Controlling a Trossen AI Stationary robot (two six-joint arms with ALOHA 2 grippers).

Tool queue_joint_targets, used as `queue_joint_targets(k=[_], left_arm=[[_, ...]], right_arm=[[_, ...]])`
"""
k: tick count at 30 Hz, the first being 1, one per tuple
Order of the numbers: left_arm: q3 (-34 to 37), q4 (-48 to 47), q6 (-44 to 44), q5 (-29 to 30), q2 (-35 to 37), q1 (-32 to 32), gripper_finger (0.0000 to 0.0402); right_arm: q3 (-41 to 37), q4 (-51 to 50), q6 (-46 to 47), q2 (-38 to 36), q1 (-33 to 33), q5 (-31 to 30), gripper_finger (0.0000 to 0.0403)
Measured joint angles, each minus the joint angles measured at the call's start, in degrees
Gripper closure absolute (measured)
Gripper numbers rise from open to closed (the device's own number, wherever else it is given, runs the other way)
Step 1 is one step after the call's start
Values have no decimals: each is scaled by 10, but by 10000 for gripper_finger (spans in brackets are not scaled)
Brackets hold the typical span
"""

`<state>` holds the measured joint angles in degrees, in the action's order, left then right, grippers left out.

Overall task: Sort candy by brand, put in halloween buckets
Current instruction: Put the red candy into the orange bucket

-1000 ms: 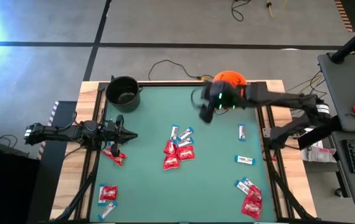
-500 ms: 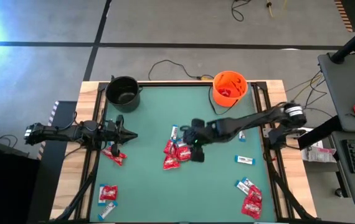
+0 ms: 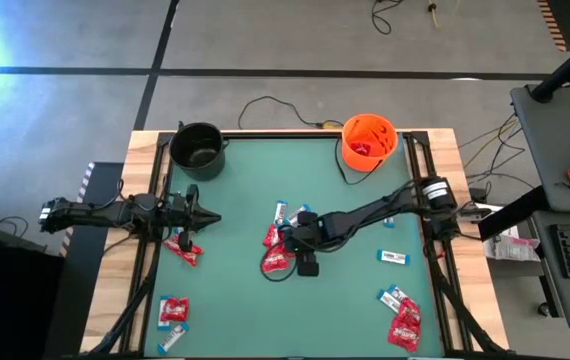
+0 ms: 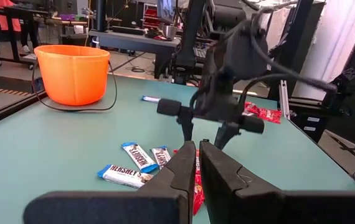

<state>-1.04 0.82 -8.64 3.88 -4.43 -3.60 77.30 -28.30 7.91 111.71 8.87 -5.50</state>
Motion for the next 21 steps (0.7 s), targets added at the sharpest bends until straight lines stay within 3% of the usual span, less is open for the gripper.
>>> queue_joint_targets(k=[12, 21], left_arm=[[0, 0, 0, 0, 0, 0, 395], [0, 0, 0, 0, 0, 0, 395]], right_arm=[[4, -11, 13, 32, 0, -7, 194], [3, -24, 4, 32, 0, -10, 264]])
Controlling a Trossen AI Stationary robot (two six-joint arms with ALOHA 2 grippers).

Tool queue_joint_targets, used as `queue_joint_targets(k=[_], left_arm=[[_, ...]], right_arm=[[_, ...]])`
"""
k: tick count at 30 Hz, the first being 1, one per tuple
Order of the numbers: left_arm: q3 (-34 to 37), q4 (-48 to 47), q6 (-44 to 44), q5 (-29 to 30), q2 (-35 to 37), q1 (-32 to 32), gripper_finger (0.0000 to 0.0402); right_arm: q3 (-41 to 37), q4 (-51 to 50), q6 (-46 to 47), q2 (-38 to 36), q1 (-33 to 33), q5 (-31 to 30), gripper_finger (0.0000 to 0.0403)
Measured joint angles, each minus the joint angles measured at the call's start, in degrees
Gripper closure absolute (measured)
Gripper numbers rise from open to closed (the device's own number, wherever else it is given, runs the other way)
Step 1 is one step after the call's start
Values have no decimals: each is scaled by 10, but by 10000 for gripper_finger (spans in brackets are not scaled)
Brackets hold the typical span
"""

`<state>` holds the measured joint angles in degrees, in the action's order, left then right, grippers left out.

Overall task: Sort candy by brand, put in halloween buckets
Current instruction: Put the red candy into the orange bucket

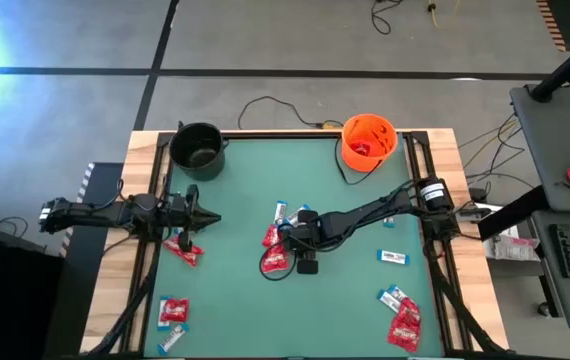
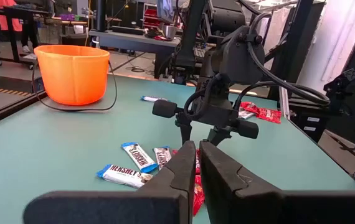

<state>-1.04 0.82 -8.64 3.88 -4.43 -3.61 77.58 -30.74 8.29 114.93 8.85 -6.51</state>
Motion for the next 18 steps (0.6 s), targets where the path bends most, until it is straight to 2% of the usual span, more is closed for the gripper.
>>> queue_joint_targets(k=[7, 18], left_arm=[[0, 0, 0, 0, 0, 0, 395], [0, 0, 0, 0, 0, 0, 395]], right_arm=[[-1, -3, -3, 0, 0, 0, 310], [30, -22, 12, -18, -2, -2, 327]])
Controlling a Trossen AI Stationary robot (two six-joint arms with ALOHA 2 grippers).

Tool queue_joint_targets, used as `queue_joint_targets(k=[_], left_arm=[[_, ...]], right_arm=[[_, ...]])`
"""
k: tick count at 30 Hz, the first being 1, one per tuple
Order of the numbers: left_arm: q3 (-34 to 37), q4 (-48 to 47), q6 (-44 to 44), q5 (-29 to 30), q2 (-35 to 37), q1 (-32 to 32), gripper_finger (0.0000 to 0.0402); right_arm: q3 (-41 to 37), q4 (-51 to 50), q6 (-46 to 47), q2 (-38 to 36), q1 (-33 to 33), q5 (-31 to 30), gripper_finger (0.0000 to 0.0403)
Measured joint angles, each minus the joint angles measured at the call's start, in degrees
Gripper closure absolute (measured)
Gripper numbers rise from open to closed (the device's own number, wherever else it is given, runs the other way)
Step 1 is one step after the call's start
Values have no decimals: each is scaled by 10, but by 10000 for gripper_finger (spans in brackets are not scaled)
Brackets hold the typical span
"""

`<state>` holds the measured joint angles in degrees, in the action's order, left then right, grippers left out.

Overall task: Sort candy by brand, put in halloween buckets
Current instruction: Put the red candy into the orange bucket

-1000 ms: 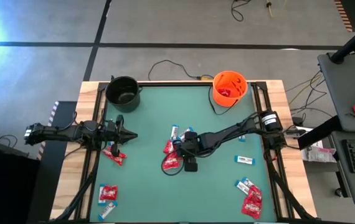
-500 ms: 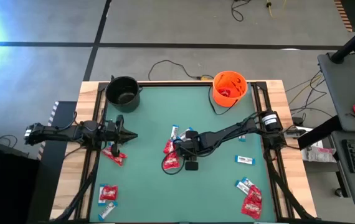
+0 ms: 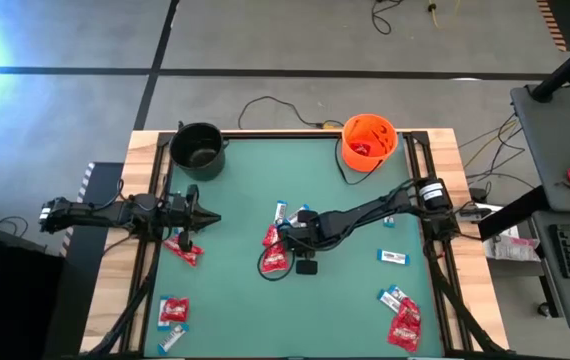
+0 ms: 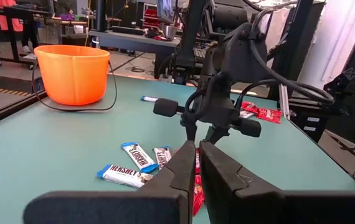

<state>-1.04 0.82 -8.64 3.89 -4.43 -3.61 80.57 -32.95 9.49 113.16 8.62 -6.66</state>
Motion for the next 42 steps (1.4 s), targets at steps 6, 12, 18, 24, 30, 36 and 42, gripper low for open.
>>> queue_joint_targets(k=[6, 12, 18, 24, 30, 36, 42], left_arm=[[0, 0, 0, 0, 0, 0, 395], [0, 0, 0, 0, 0, 0, 395], [0, 0, 0, 0, 0, 0, 395], [0, 0, 0, 0, 0, 0, 395], [0, 0, 0, 0, 0, 0, 395], [0, 0, 0, 0, 0, 0, 395], [0, 0, 0, 0, 0, 0, 395]], right_arm=[[46, -47, 10, -12, -4, -8, 331], [97, -97, 9, -23, -14, -10, 332], [104, -117, 18, -62, -52, -39, 334], [105, -119, 63, -124, -111, -124, 335], [105, -136, 192, -181, -188, -204, 336], [105, -173, 303, -211, -275, -219, 336], [105, -177, 363, -202, -376, -219, 336]])
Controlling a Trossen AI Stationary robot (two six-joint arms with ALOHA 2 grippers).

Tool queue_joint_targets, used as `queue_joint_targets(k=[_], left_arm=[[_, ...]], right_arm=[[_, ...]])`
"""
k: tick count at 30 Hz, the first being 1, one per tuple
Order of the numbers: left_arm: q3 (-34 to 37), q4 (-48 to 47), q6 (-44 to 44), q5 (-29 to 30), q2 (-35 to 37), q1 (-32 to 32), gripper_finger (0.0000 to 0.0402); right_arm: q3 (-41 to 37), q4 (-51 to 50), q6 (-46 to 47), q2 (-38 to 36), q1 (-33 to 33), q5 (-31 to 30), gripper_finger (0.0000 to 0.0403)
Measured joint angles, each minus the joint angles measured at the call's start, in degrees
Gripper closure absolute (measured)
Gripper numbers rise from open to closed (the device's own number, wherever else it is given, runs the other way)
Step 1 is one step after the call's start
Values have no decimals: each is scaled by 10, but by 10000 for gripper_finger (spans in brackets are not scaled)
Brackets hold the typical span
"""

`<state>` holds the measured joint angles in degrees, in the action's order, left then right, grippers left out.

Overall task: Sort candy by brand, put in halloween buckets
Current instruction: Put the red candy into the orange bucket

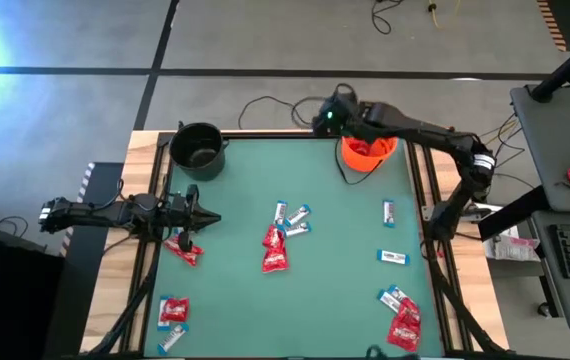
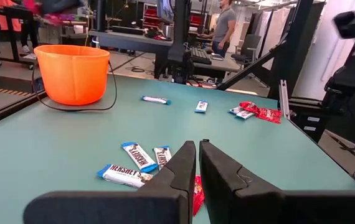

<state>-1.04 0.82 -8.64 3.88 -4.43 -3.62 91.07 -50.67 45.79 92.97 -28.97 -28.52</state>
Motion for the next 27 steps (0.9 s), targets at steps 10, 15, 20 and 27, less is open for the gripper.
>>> queue_joint_targets(k=[10, 15, 20, 27], left_arm=[[0, 0, 0, 0, 0, 0, 395], [0, 0, 0, 0, 0, 0, 395], [0, 0, 0, 0, 0, 0, 395], [0, 0, 0, 0, 0, 0, 395]], right_arm=[[-1, -2, 105, 49, -97, 39, 336], [-1, -56, 111, 48, -111, 56, 336], [-1, -152, 114, 44, -117, 55, 336], [-29, -178, 97, 46, -139, 50, 336]])
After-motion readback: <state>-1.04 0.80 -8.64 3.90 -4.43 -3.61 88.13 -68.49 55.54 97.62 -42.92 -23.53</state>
